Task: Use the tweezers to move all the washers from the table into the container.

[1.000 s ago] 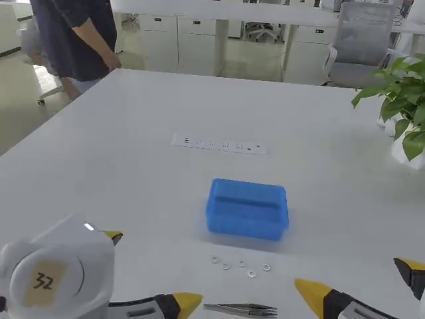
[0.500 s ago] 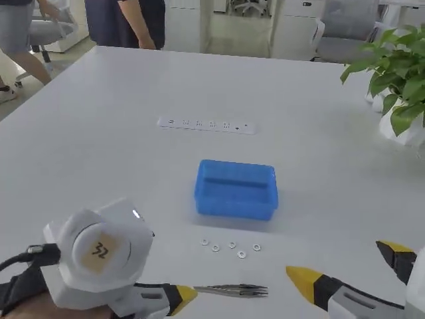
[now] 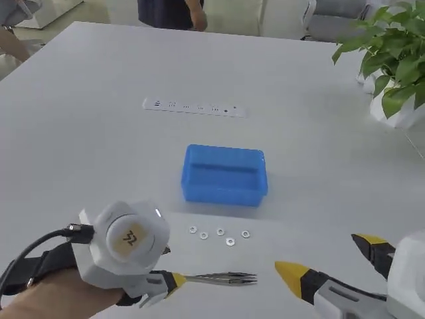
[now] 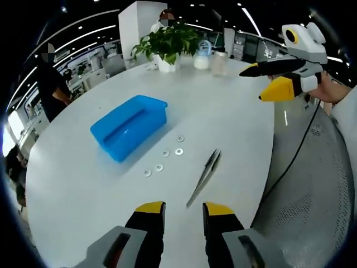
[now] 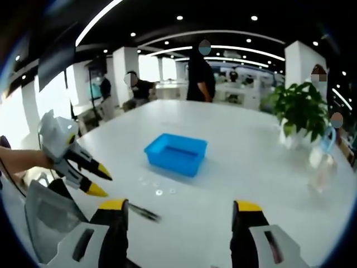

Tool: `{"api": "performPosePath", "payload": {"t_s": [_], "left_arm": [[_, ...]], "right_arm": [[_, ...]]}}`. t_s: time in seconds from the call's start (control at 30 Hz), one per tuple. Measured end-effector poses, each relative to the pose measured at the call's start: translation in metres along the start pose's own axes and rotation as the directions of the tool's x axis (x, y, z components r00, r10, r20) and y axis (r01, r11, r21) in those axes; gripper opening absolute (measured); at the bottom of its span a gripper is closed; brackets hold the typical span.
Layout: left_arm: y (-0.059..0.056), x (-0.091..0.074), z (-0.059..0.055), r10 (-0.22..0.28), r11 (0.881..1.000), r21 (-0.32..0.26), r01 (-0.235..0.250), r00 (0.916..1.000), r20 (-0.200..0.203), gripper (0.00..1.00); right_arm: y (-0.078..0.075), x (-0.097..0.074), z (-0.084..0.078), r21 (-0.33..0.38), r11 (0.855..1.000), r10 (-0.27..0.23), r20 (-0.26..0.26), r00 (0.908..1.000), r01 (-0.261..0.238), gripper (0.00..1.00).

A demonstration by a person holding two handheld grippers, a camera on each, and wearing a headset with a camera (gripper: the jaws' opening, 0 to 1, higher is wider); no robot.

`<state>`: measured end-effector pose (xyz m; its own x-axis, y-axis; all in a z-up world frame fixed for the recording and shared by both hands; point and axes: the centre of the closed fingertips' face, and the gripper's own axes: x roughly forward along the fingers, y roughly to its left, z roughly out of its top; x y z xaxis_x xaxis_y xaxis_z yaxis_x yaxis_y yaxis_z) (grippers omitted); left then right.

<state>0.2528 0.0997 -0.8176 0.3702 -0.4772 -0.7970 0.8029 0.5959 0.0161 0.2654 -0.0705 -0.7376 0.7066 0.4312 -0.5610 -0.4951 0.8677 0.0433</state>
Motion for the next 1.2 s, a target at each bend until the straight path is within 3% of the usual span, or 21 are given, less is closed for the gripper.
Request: {"api": "performPosePath", "payload": {"t_s": [0.1,0.17,0.27,0.5,0.53,0.6,0.67,0.8,0.93,1.07,1.2], "left_arm": [[-0.002,0.013,-0.006,-0.024,1.000,0.013,0.024,0.9993,-0.030,0.21],[-0.007,0.021,-0.013,-0.058,0.998,0.013,0.059,0.9953,-0.078,0.20],[-0.009,0.031,-0.018,-0.056,0.997,0.043,0.061,0.9932,-0.102,0.20],[-0.006,0.043,-0.022,-0.065,0.994,0.078,0.075,0.9907,-0.119,0.18],[-0.005,0.043,-0.016,-0.078,0.991,0.101,0.086,0.9931,-0.088,0.18],[-0.002,0.043,-0.020,-0.069,0.993,0.087,0.080,0.9904,-0.120,0.17],[-0.003,0.043,-0.018,-0.078,0.991,0.100,0.091,0.9895,-0.121,0.15],[-0.008,0.044,-0.016,-0.100,0.978,0.166,0.122,0.9856,-0.137,0.10],[-0.010,0.044,-0.017,-0.085,0.968,0.221,0.119,0.9838,-0.158,0.00],[-0.016,0.043,-0.017,-0.105,0.958,0.247,0.142,0.9818,-0.158,0.00],[-0.020,0.041,-0.017,-0.113,0.956,0.251,0.151,0.9809,-0.158,0.00]], "right_arm": [[0.001,0.002,-0.002,-0.007,1.000,0.008,-0.014,0.9999,-0.008,0.73],[0.004,0.003,-0.002,-0.007,1.000,0.015,-0.021,0.9997,-0.015,0.73],[0.004,0.005,-0.005,-0.007,1.000,0.022,-0.032,0.9992,-0.022,0.73],[0.001,0.007,-0.008,-0.016,1.000,0.018,-0.043,0.9989,-0.019,0.72],[0.000,0.007,-0.007,-0.014,1.000,0.017,-0.043,0.9989,-0.018,0.72],[-0.001,0.007,-0.006,-0.010,1.000,0.017,-0.037,0.9992,-0.017,0.72],[-0.002,0.006,-0.006,-0.016,1.000,0.012,-0.039,0.9992,-0.013,0.72],[-0.004,0.004,-0.007,-0.010,1.000,0.008,-0.038,0.9993,-0.008,0.72],[-0.002,0.002,-0.006,-0.013,1.000,0.005,-0.035,0.9994,-0.005,0.71],[-0.001,0.000,-0.005,-0.030,1.000,-0.003,-0.029,0.9996,0.002,0.70],[0.000,-0.002,-0.004,-0.030,1.000,-0.001,-0.023,0.9997,0.001,0.70]]}}
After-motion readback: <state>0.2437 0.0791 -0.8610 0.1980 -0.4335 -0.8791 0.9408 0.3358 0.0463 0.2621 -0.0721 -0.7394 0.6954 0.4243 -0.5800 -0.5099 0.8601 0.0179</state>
